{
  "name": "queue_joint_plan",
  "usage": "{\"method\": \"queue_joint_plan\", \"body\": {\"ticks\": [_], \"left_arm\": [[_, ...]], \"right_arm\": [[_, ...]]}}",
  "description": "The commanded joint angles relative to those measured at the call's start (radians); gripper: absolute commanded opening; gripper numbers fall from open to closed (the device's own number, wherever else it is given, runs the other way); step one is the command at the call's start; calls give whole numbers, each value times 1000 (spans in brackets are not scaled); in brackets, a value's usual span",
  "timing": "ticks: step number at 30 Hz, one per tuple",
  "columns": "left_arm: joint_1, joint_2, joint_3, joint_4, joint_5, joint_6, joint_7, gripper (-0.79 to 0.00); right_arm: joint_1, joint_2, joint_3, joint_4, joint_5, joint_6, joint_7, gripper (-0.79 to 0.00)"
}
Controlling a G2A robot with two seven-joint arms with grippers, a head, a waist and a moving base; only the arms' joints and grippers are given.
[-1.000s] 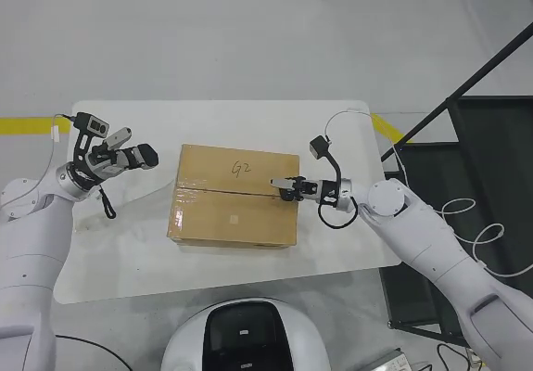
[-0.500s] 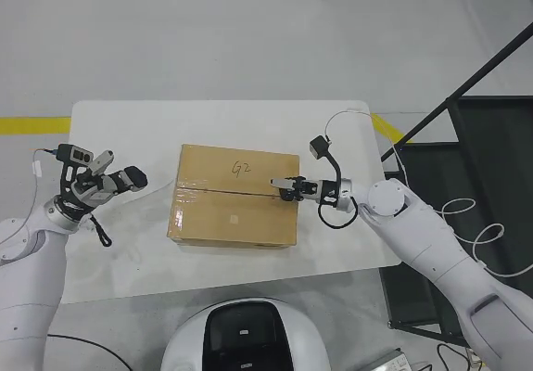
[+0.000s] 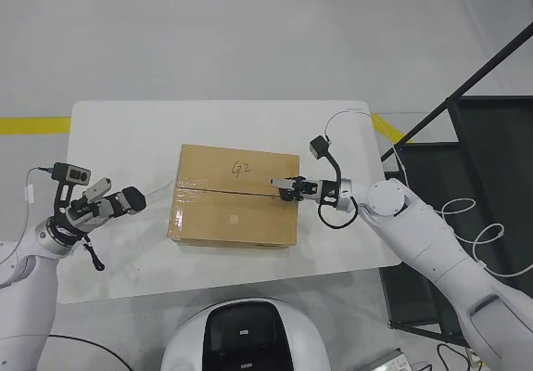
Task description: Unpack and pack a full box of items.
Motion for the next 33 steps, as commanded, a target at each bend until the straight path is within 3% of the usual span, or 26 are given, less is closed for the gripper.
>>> {"method": "queue_joint_plan", "body": {"ticks": [1,10,13,19,25,33], "left_arm": [[0,0,0,0,0,0,0,0],[0,0,0,0,0,0,0,0],[22,-2,5,-11,19,12,77,0],[191,-3,-48,-118,-56,103,231,0],[368,-5,-104,-241,-60,95,359,0],[415,-18,-83,-268,-54,53,498,0]], "right_arm": [[0,0,0,0,0,0,0,0],[0,0,0,0,0,0,0,0],[0,0,0,0,0,0,0,0],[0,0,0,0,0,0,0,0],[0,0,0,0,0,0,0,0],[0,0,0,0,0,0,0,0]]}}
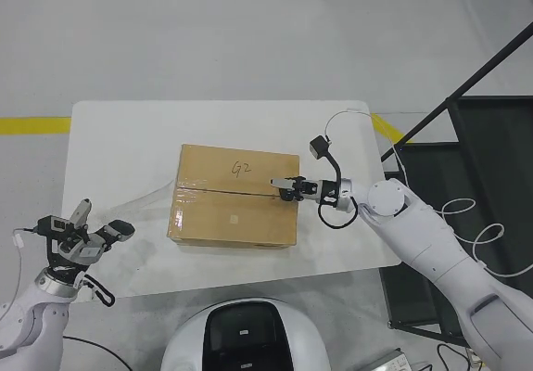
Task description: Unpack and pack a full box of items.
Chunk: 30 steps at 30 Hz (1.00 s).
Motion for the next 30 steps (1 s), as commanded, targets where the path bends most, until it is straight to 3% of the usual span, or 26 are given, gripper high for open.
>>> {"method": "queue_joint_plan", "body": {"ticks": [1,11,17,21,30], "left_arm": [[0,0,1,0,0,-1,0,0],[0,0,1,0,0,-1,0,0],[-23,-4,6,-25,-24,67,91,0],[-36,-12,50,16,-3,80,157,0],[-81,-33,157,189,51,3,224,0]], "right_arm": [[0,0,0,0,0,0,0,0],[0,0,0,0,0,0,0,0],[0,0,0,0,0,0,0,0],[0,0,0,0,0,0,0,0],[0,0,0,0,0,0,0,0]]}}
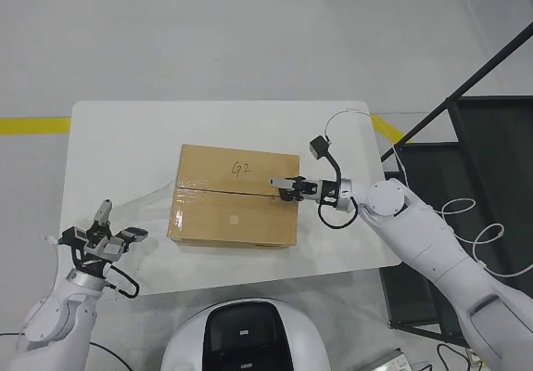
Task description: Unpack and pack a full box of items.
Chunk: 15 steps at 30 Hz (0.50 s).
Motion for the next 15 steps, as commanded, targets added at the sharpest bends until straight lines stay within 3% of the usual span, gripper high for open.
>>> {"method": "queue_joint_plan", "body": {"ticks": [1,8,13,14,15], "left_arm": [[-18,-5,20,45,5,-21,7,0],[-69,-21,63,120,-8,-99,39,0],[-98,-29,78,145,-7,-107,78,0],[-103,-30,79,149,-4,-106,86,-15],[-108,-32,81,152,-1,-104,93,-86]], "right_arm": [[0,0,0,0,0,0,0,0],[0,0,0,0,0,0,0,0],[0,0,0,0,0,0,0,0],[0,0,0,0,0,0,0,0],[0,0,0,0,0,0,0,0]]}}
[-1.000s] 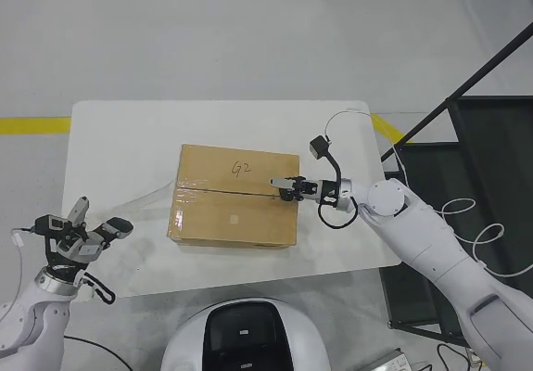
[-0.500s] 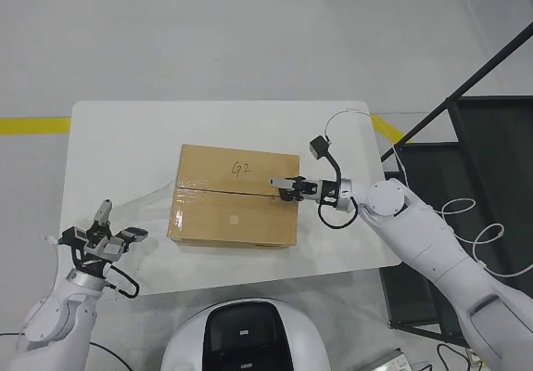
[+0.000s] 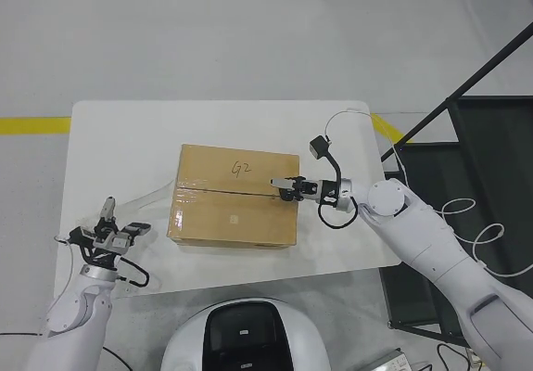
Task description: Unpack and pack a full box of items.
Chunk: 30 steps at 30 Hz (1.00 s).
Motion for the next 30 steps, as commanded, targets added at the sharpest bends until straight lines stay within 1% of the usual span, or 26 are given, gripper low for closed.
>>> {"method": "queue_joint_plan", "body": {"ticks": [1,5,7,9,11,13,14,17,18,20,21,24,30], "left_arm": [[-9,-2,3,6,5,5,15,-99],[-25,-6,8,18,7,27,41,-114],[-36,-8,10,24,13,37,48,-46],[-45,-10,13,30,21,43,56,-55],[-51,-11,16,32,26,47,61,-34],[-55,-13,17,31,29,50,64,-58],[-56,-14,17,31,30,54,67,-86],[-63,-15,19,32,39,68,77,-77],[-65,-16,20,33,40,71,79,-89],[-68,-18,21,34,45,76,84,-135],[-69,-18,22,33,46,76,85,-185],[-68,-20,21,33,47,75,88,-394],[-65,-23,16,30,52,75,92,-486]], "right_arm": [[0,0,0,0,0,0,0,0],[0,0,0,0,0,0,0,0],[0,0,0,0,0,0,0,0],[0,0,0,0,0,0,0,0],[0,0,0,0,0,0,0,0],[0,0,0,0,0,0,0,0],[0,0,0,0,0,0,0,0],[0,0,0,0,0,0,0,0],[0,0,0,0,0,0,0,0],[0,0,0,0,0,0,0,0],[0,0,0,0,0,0,0,0],[0,0,0,0,0,0,0,0],[0,0,0,0,0,0,0,0]]}}
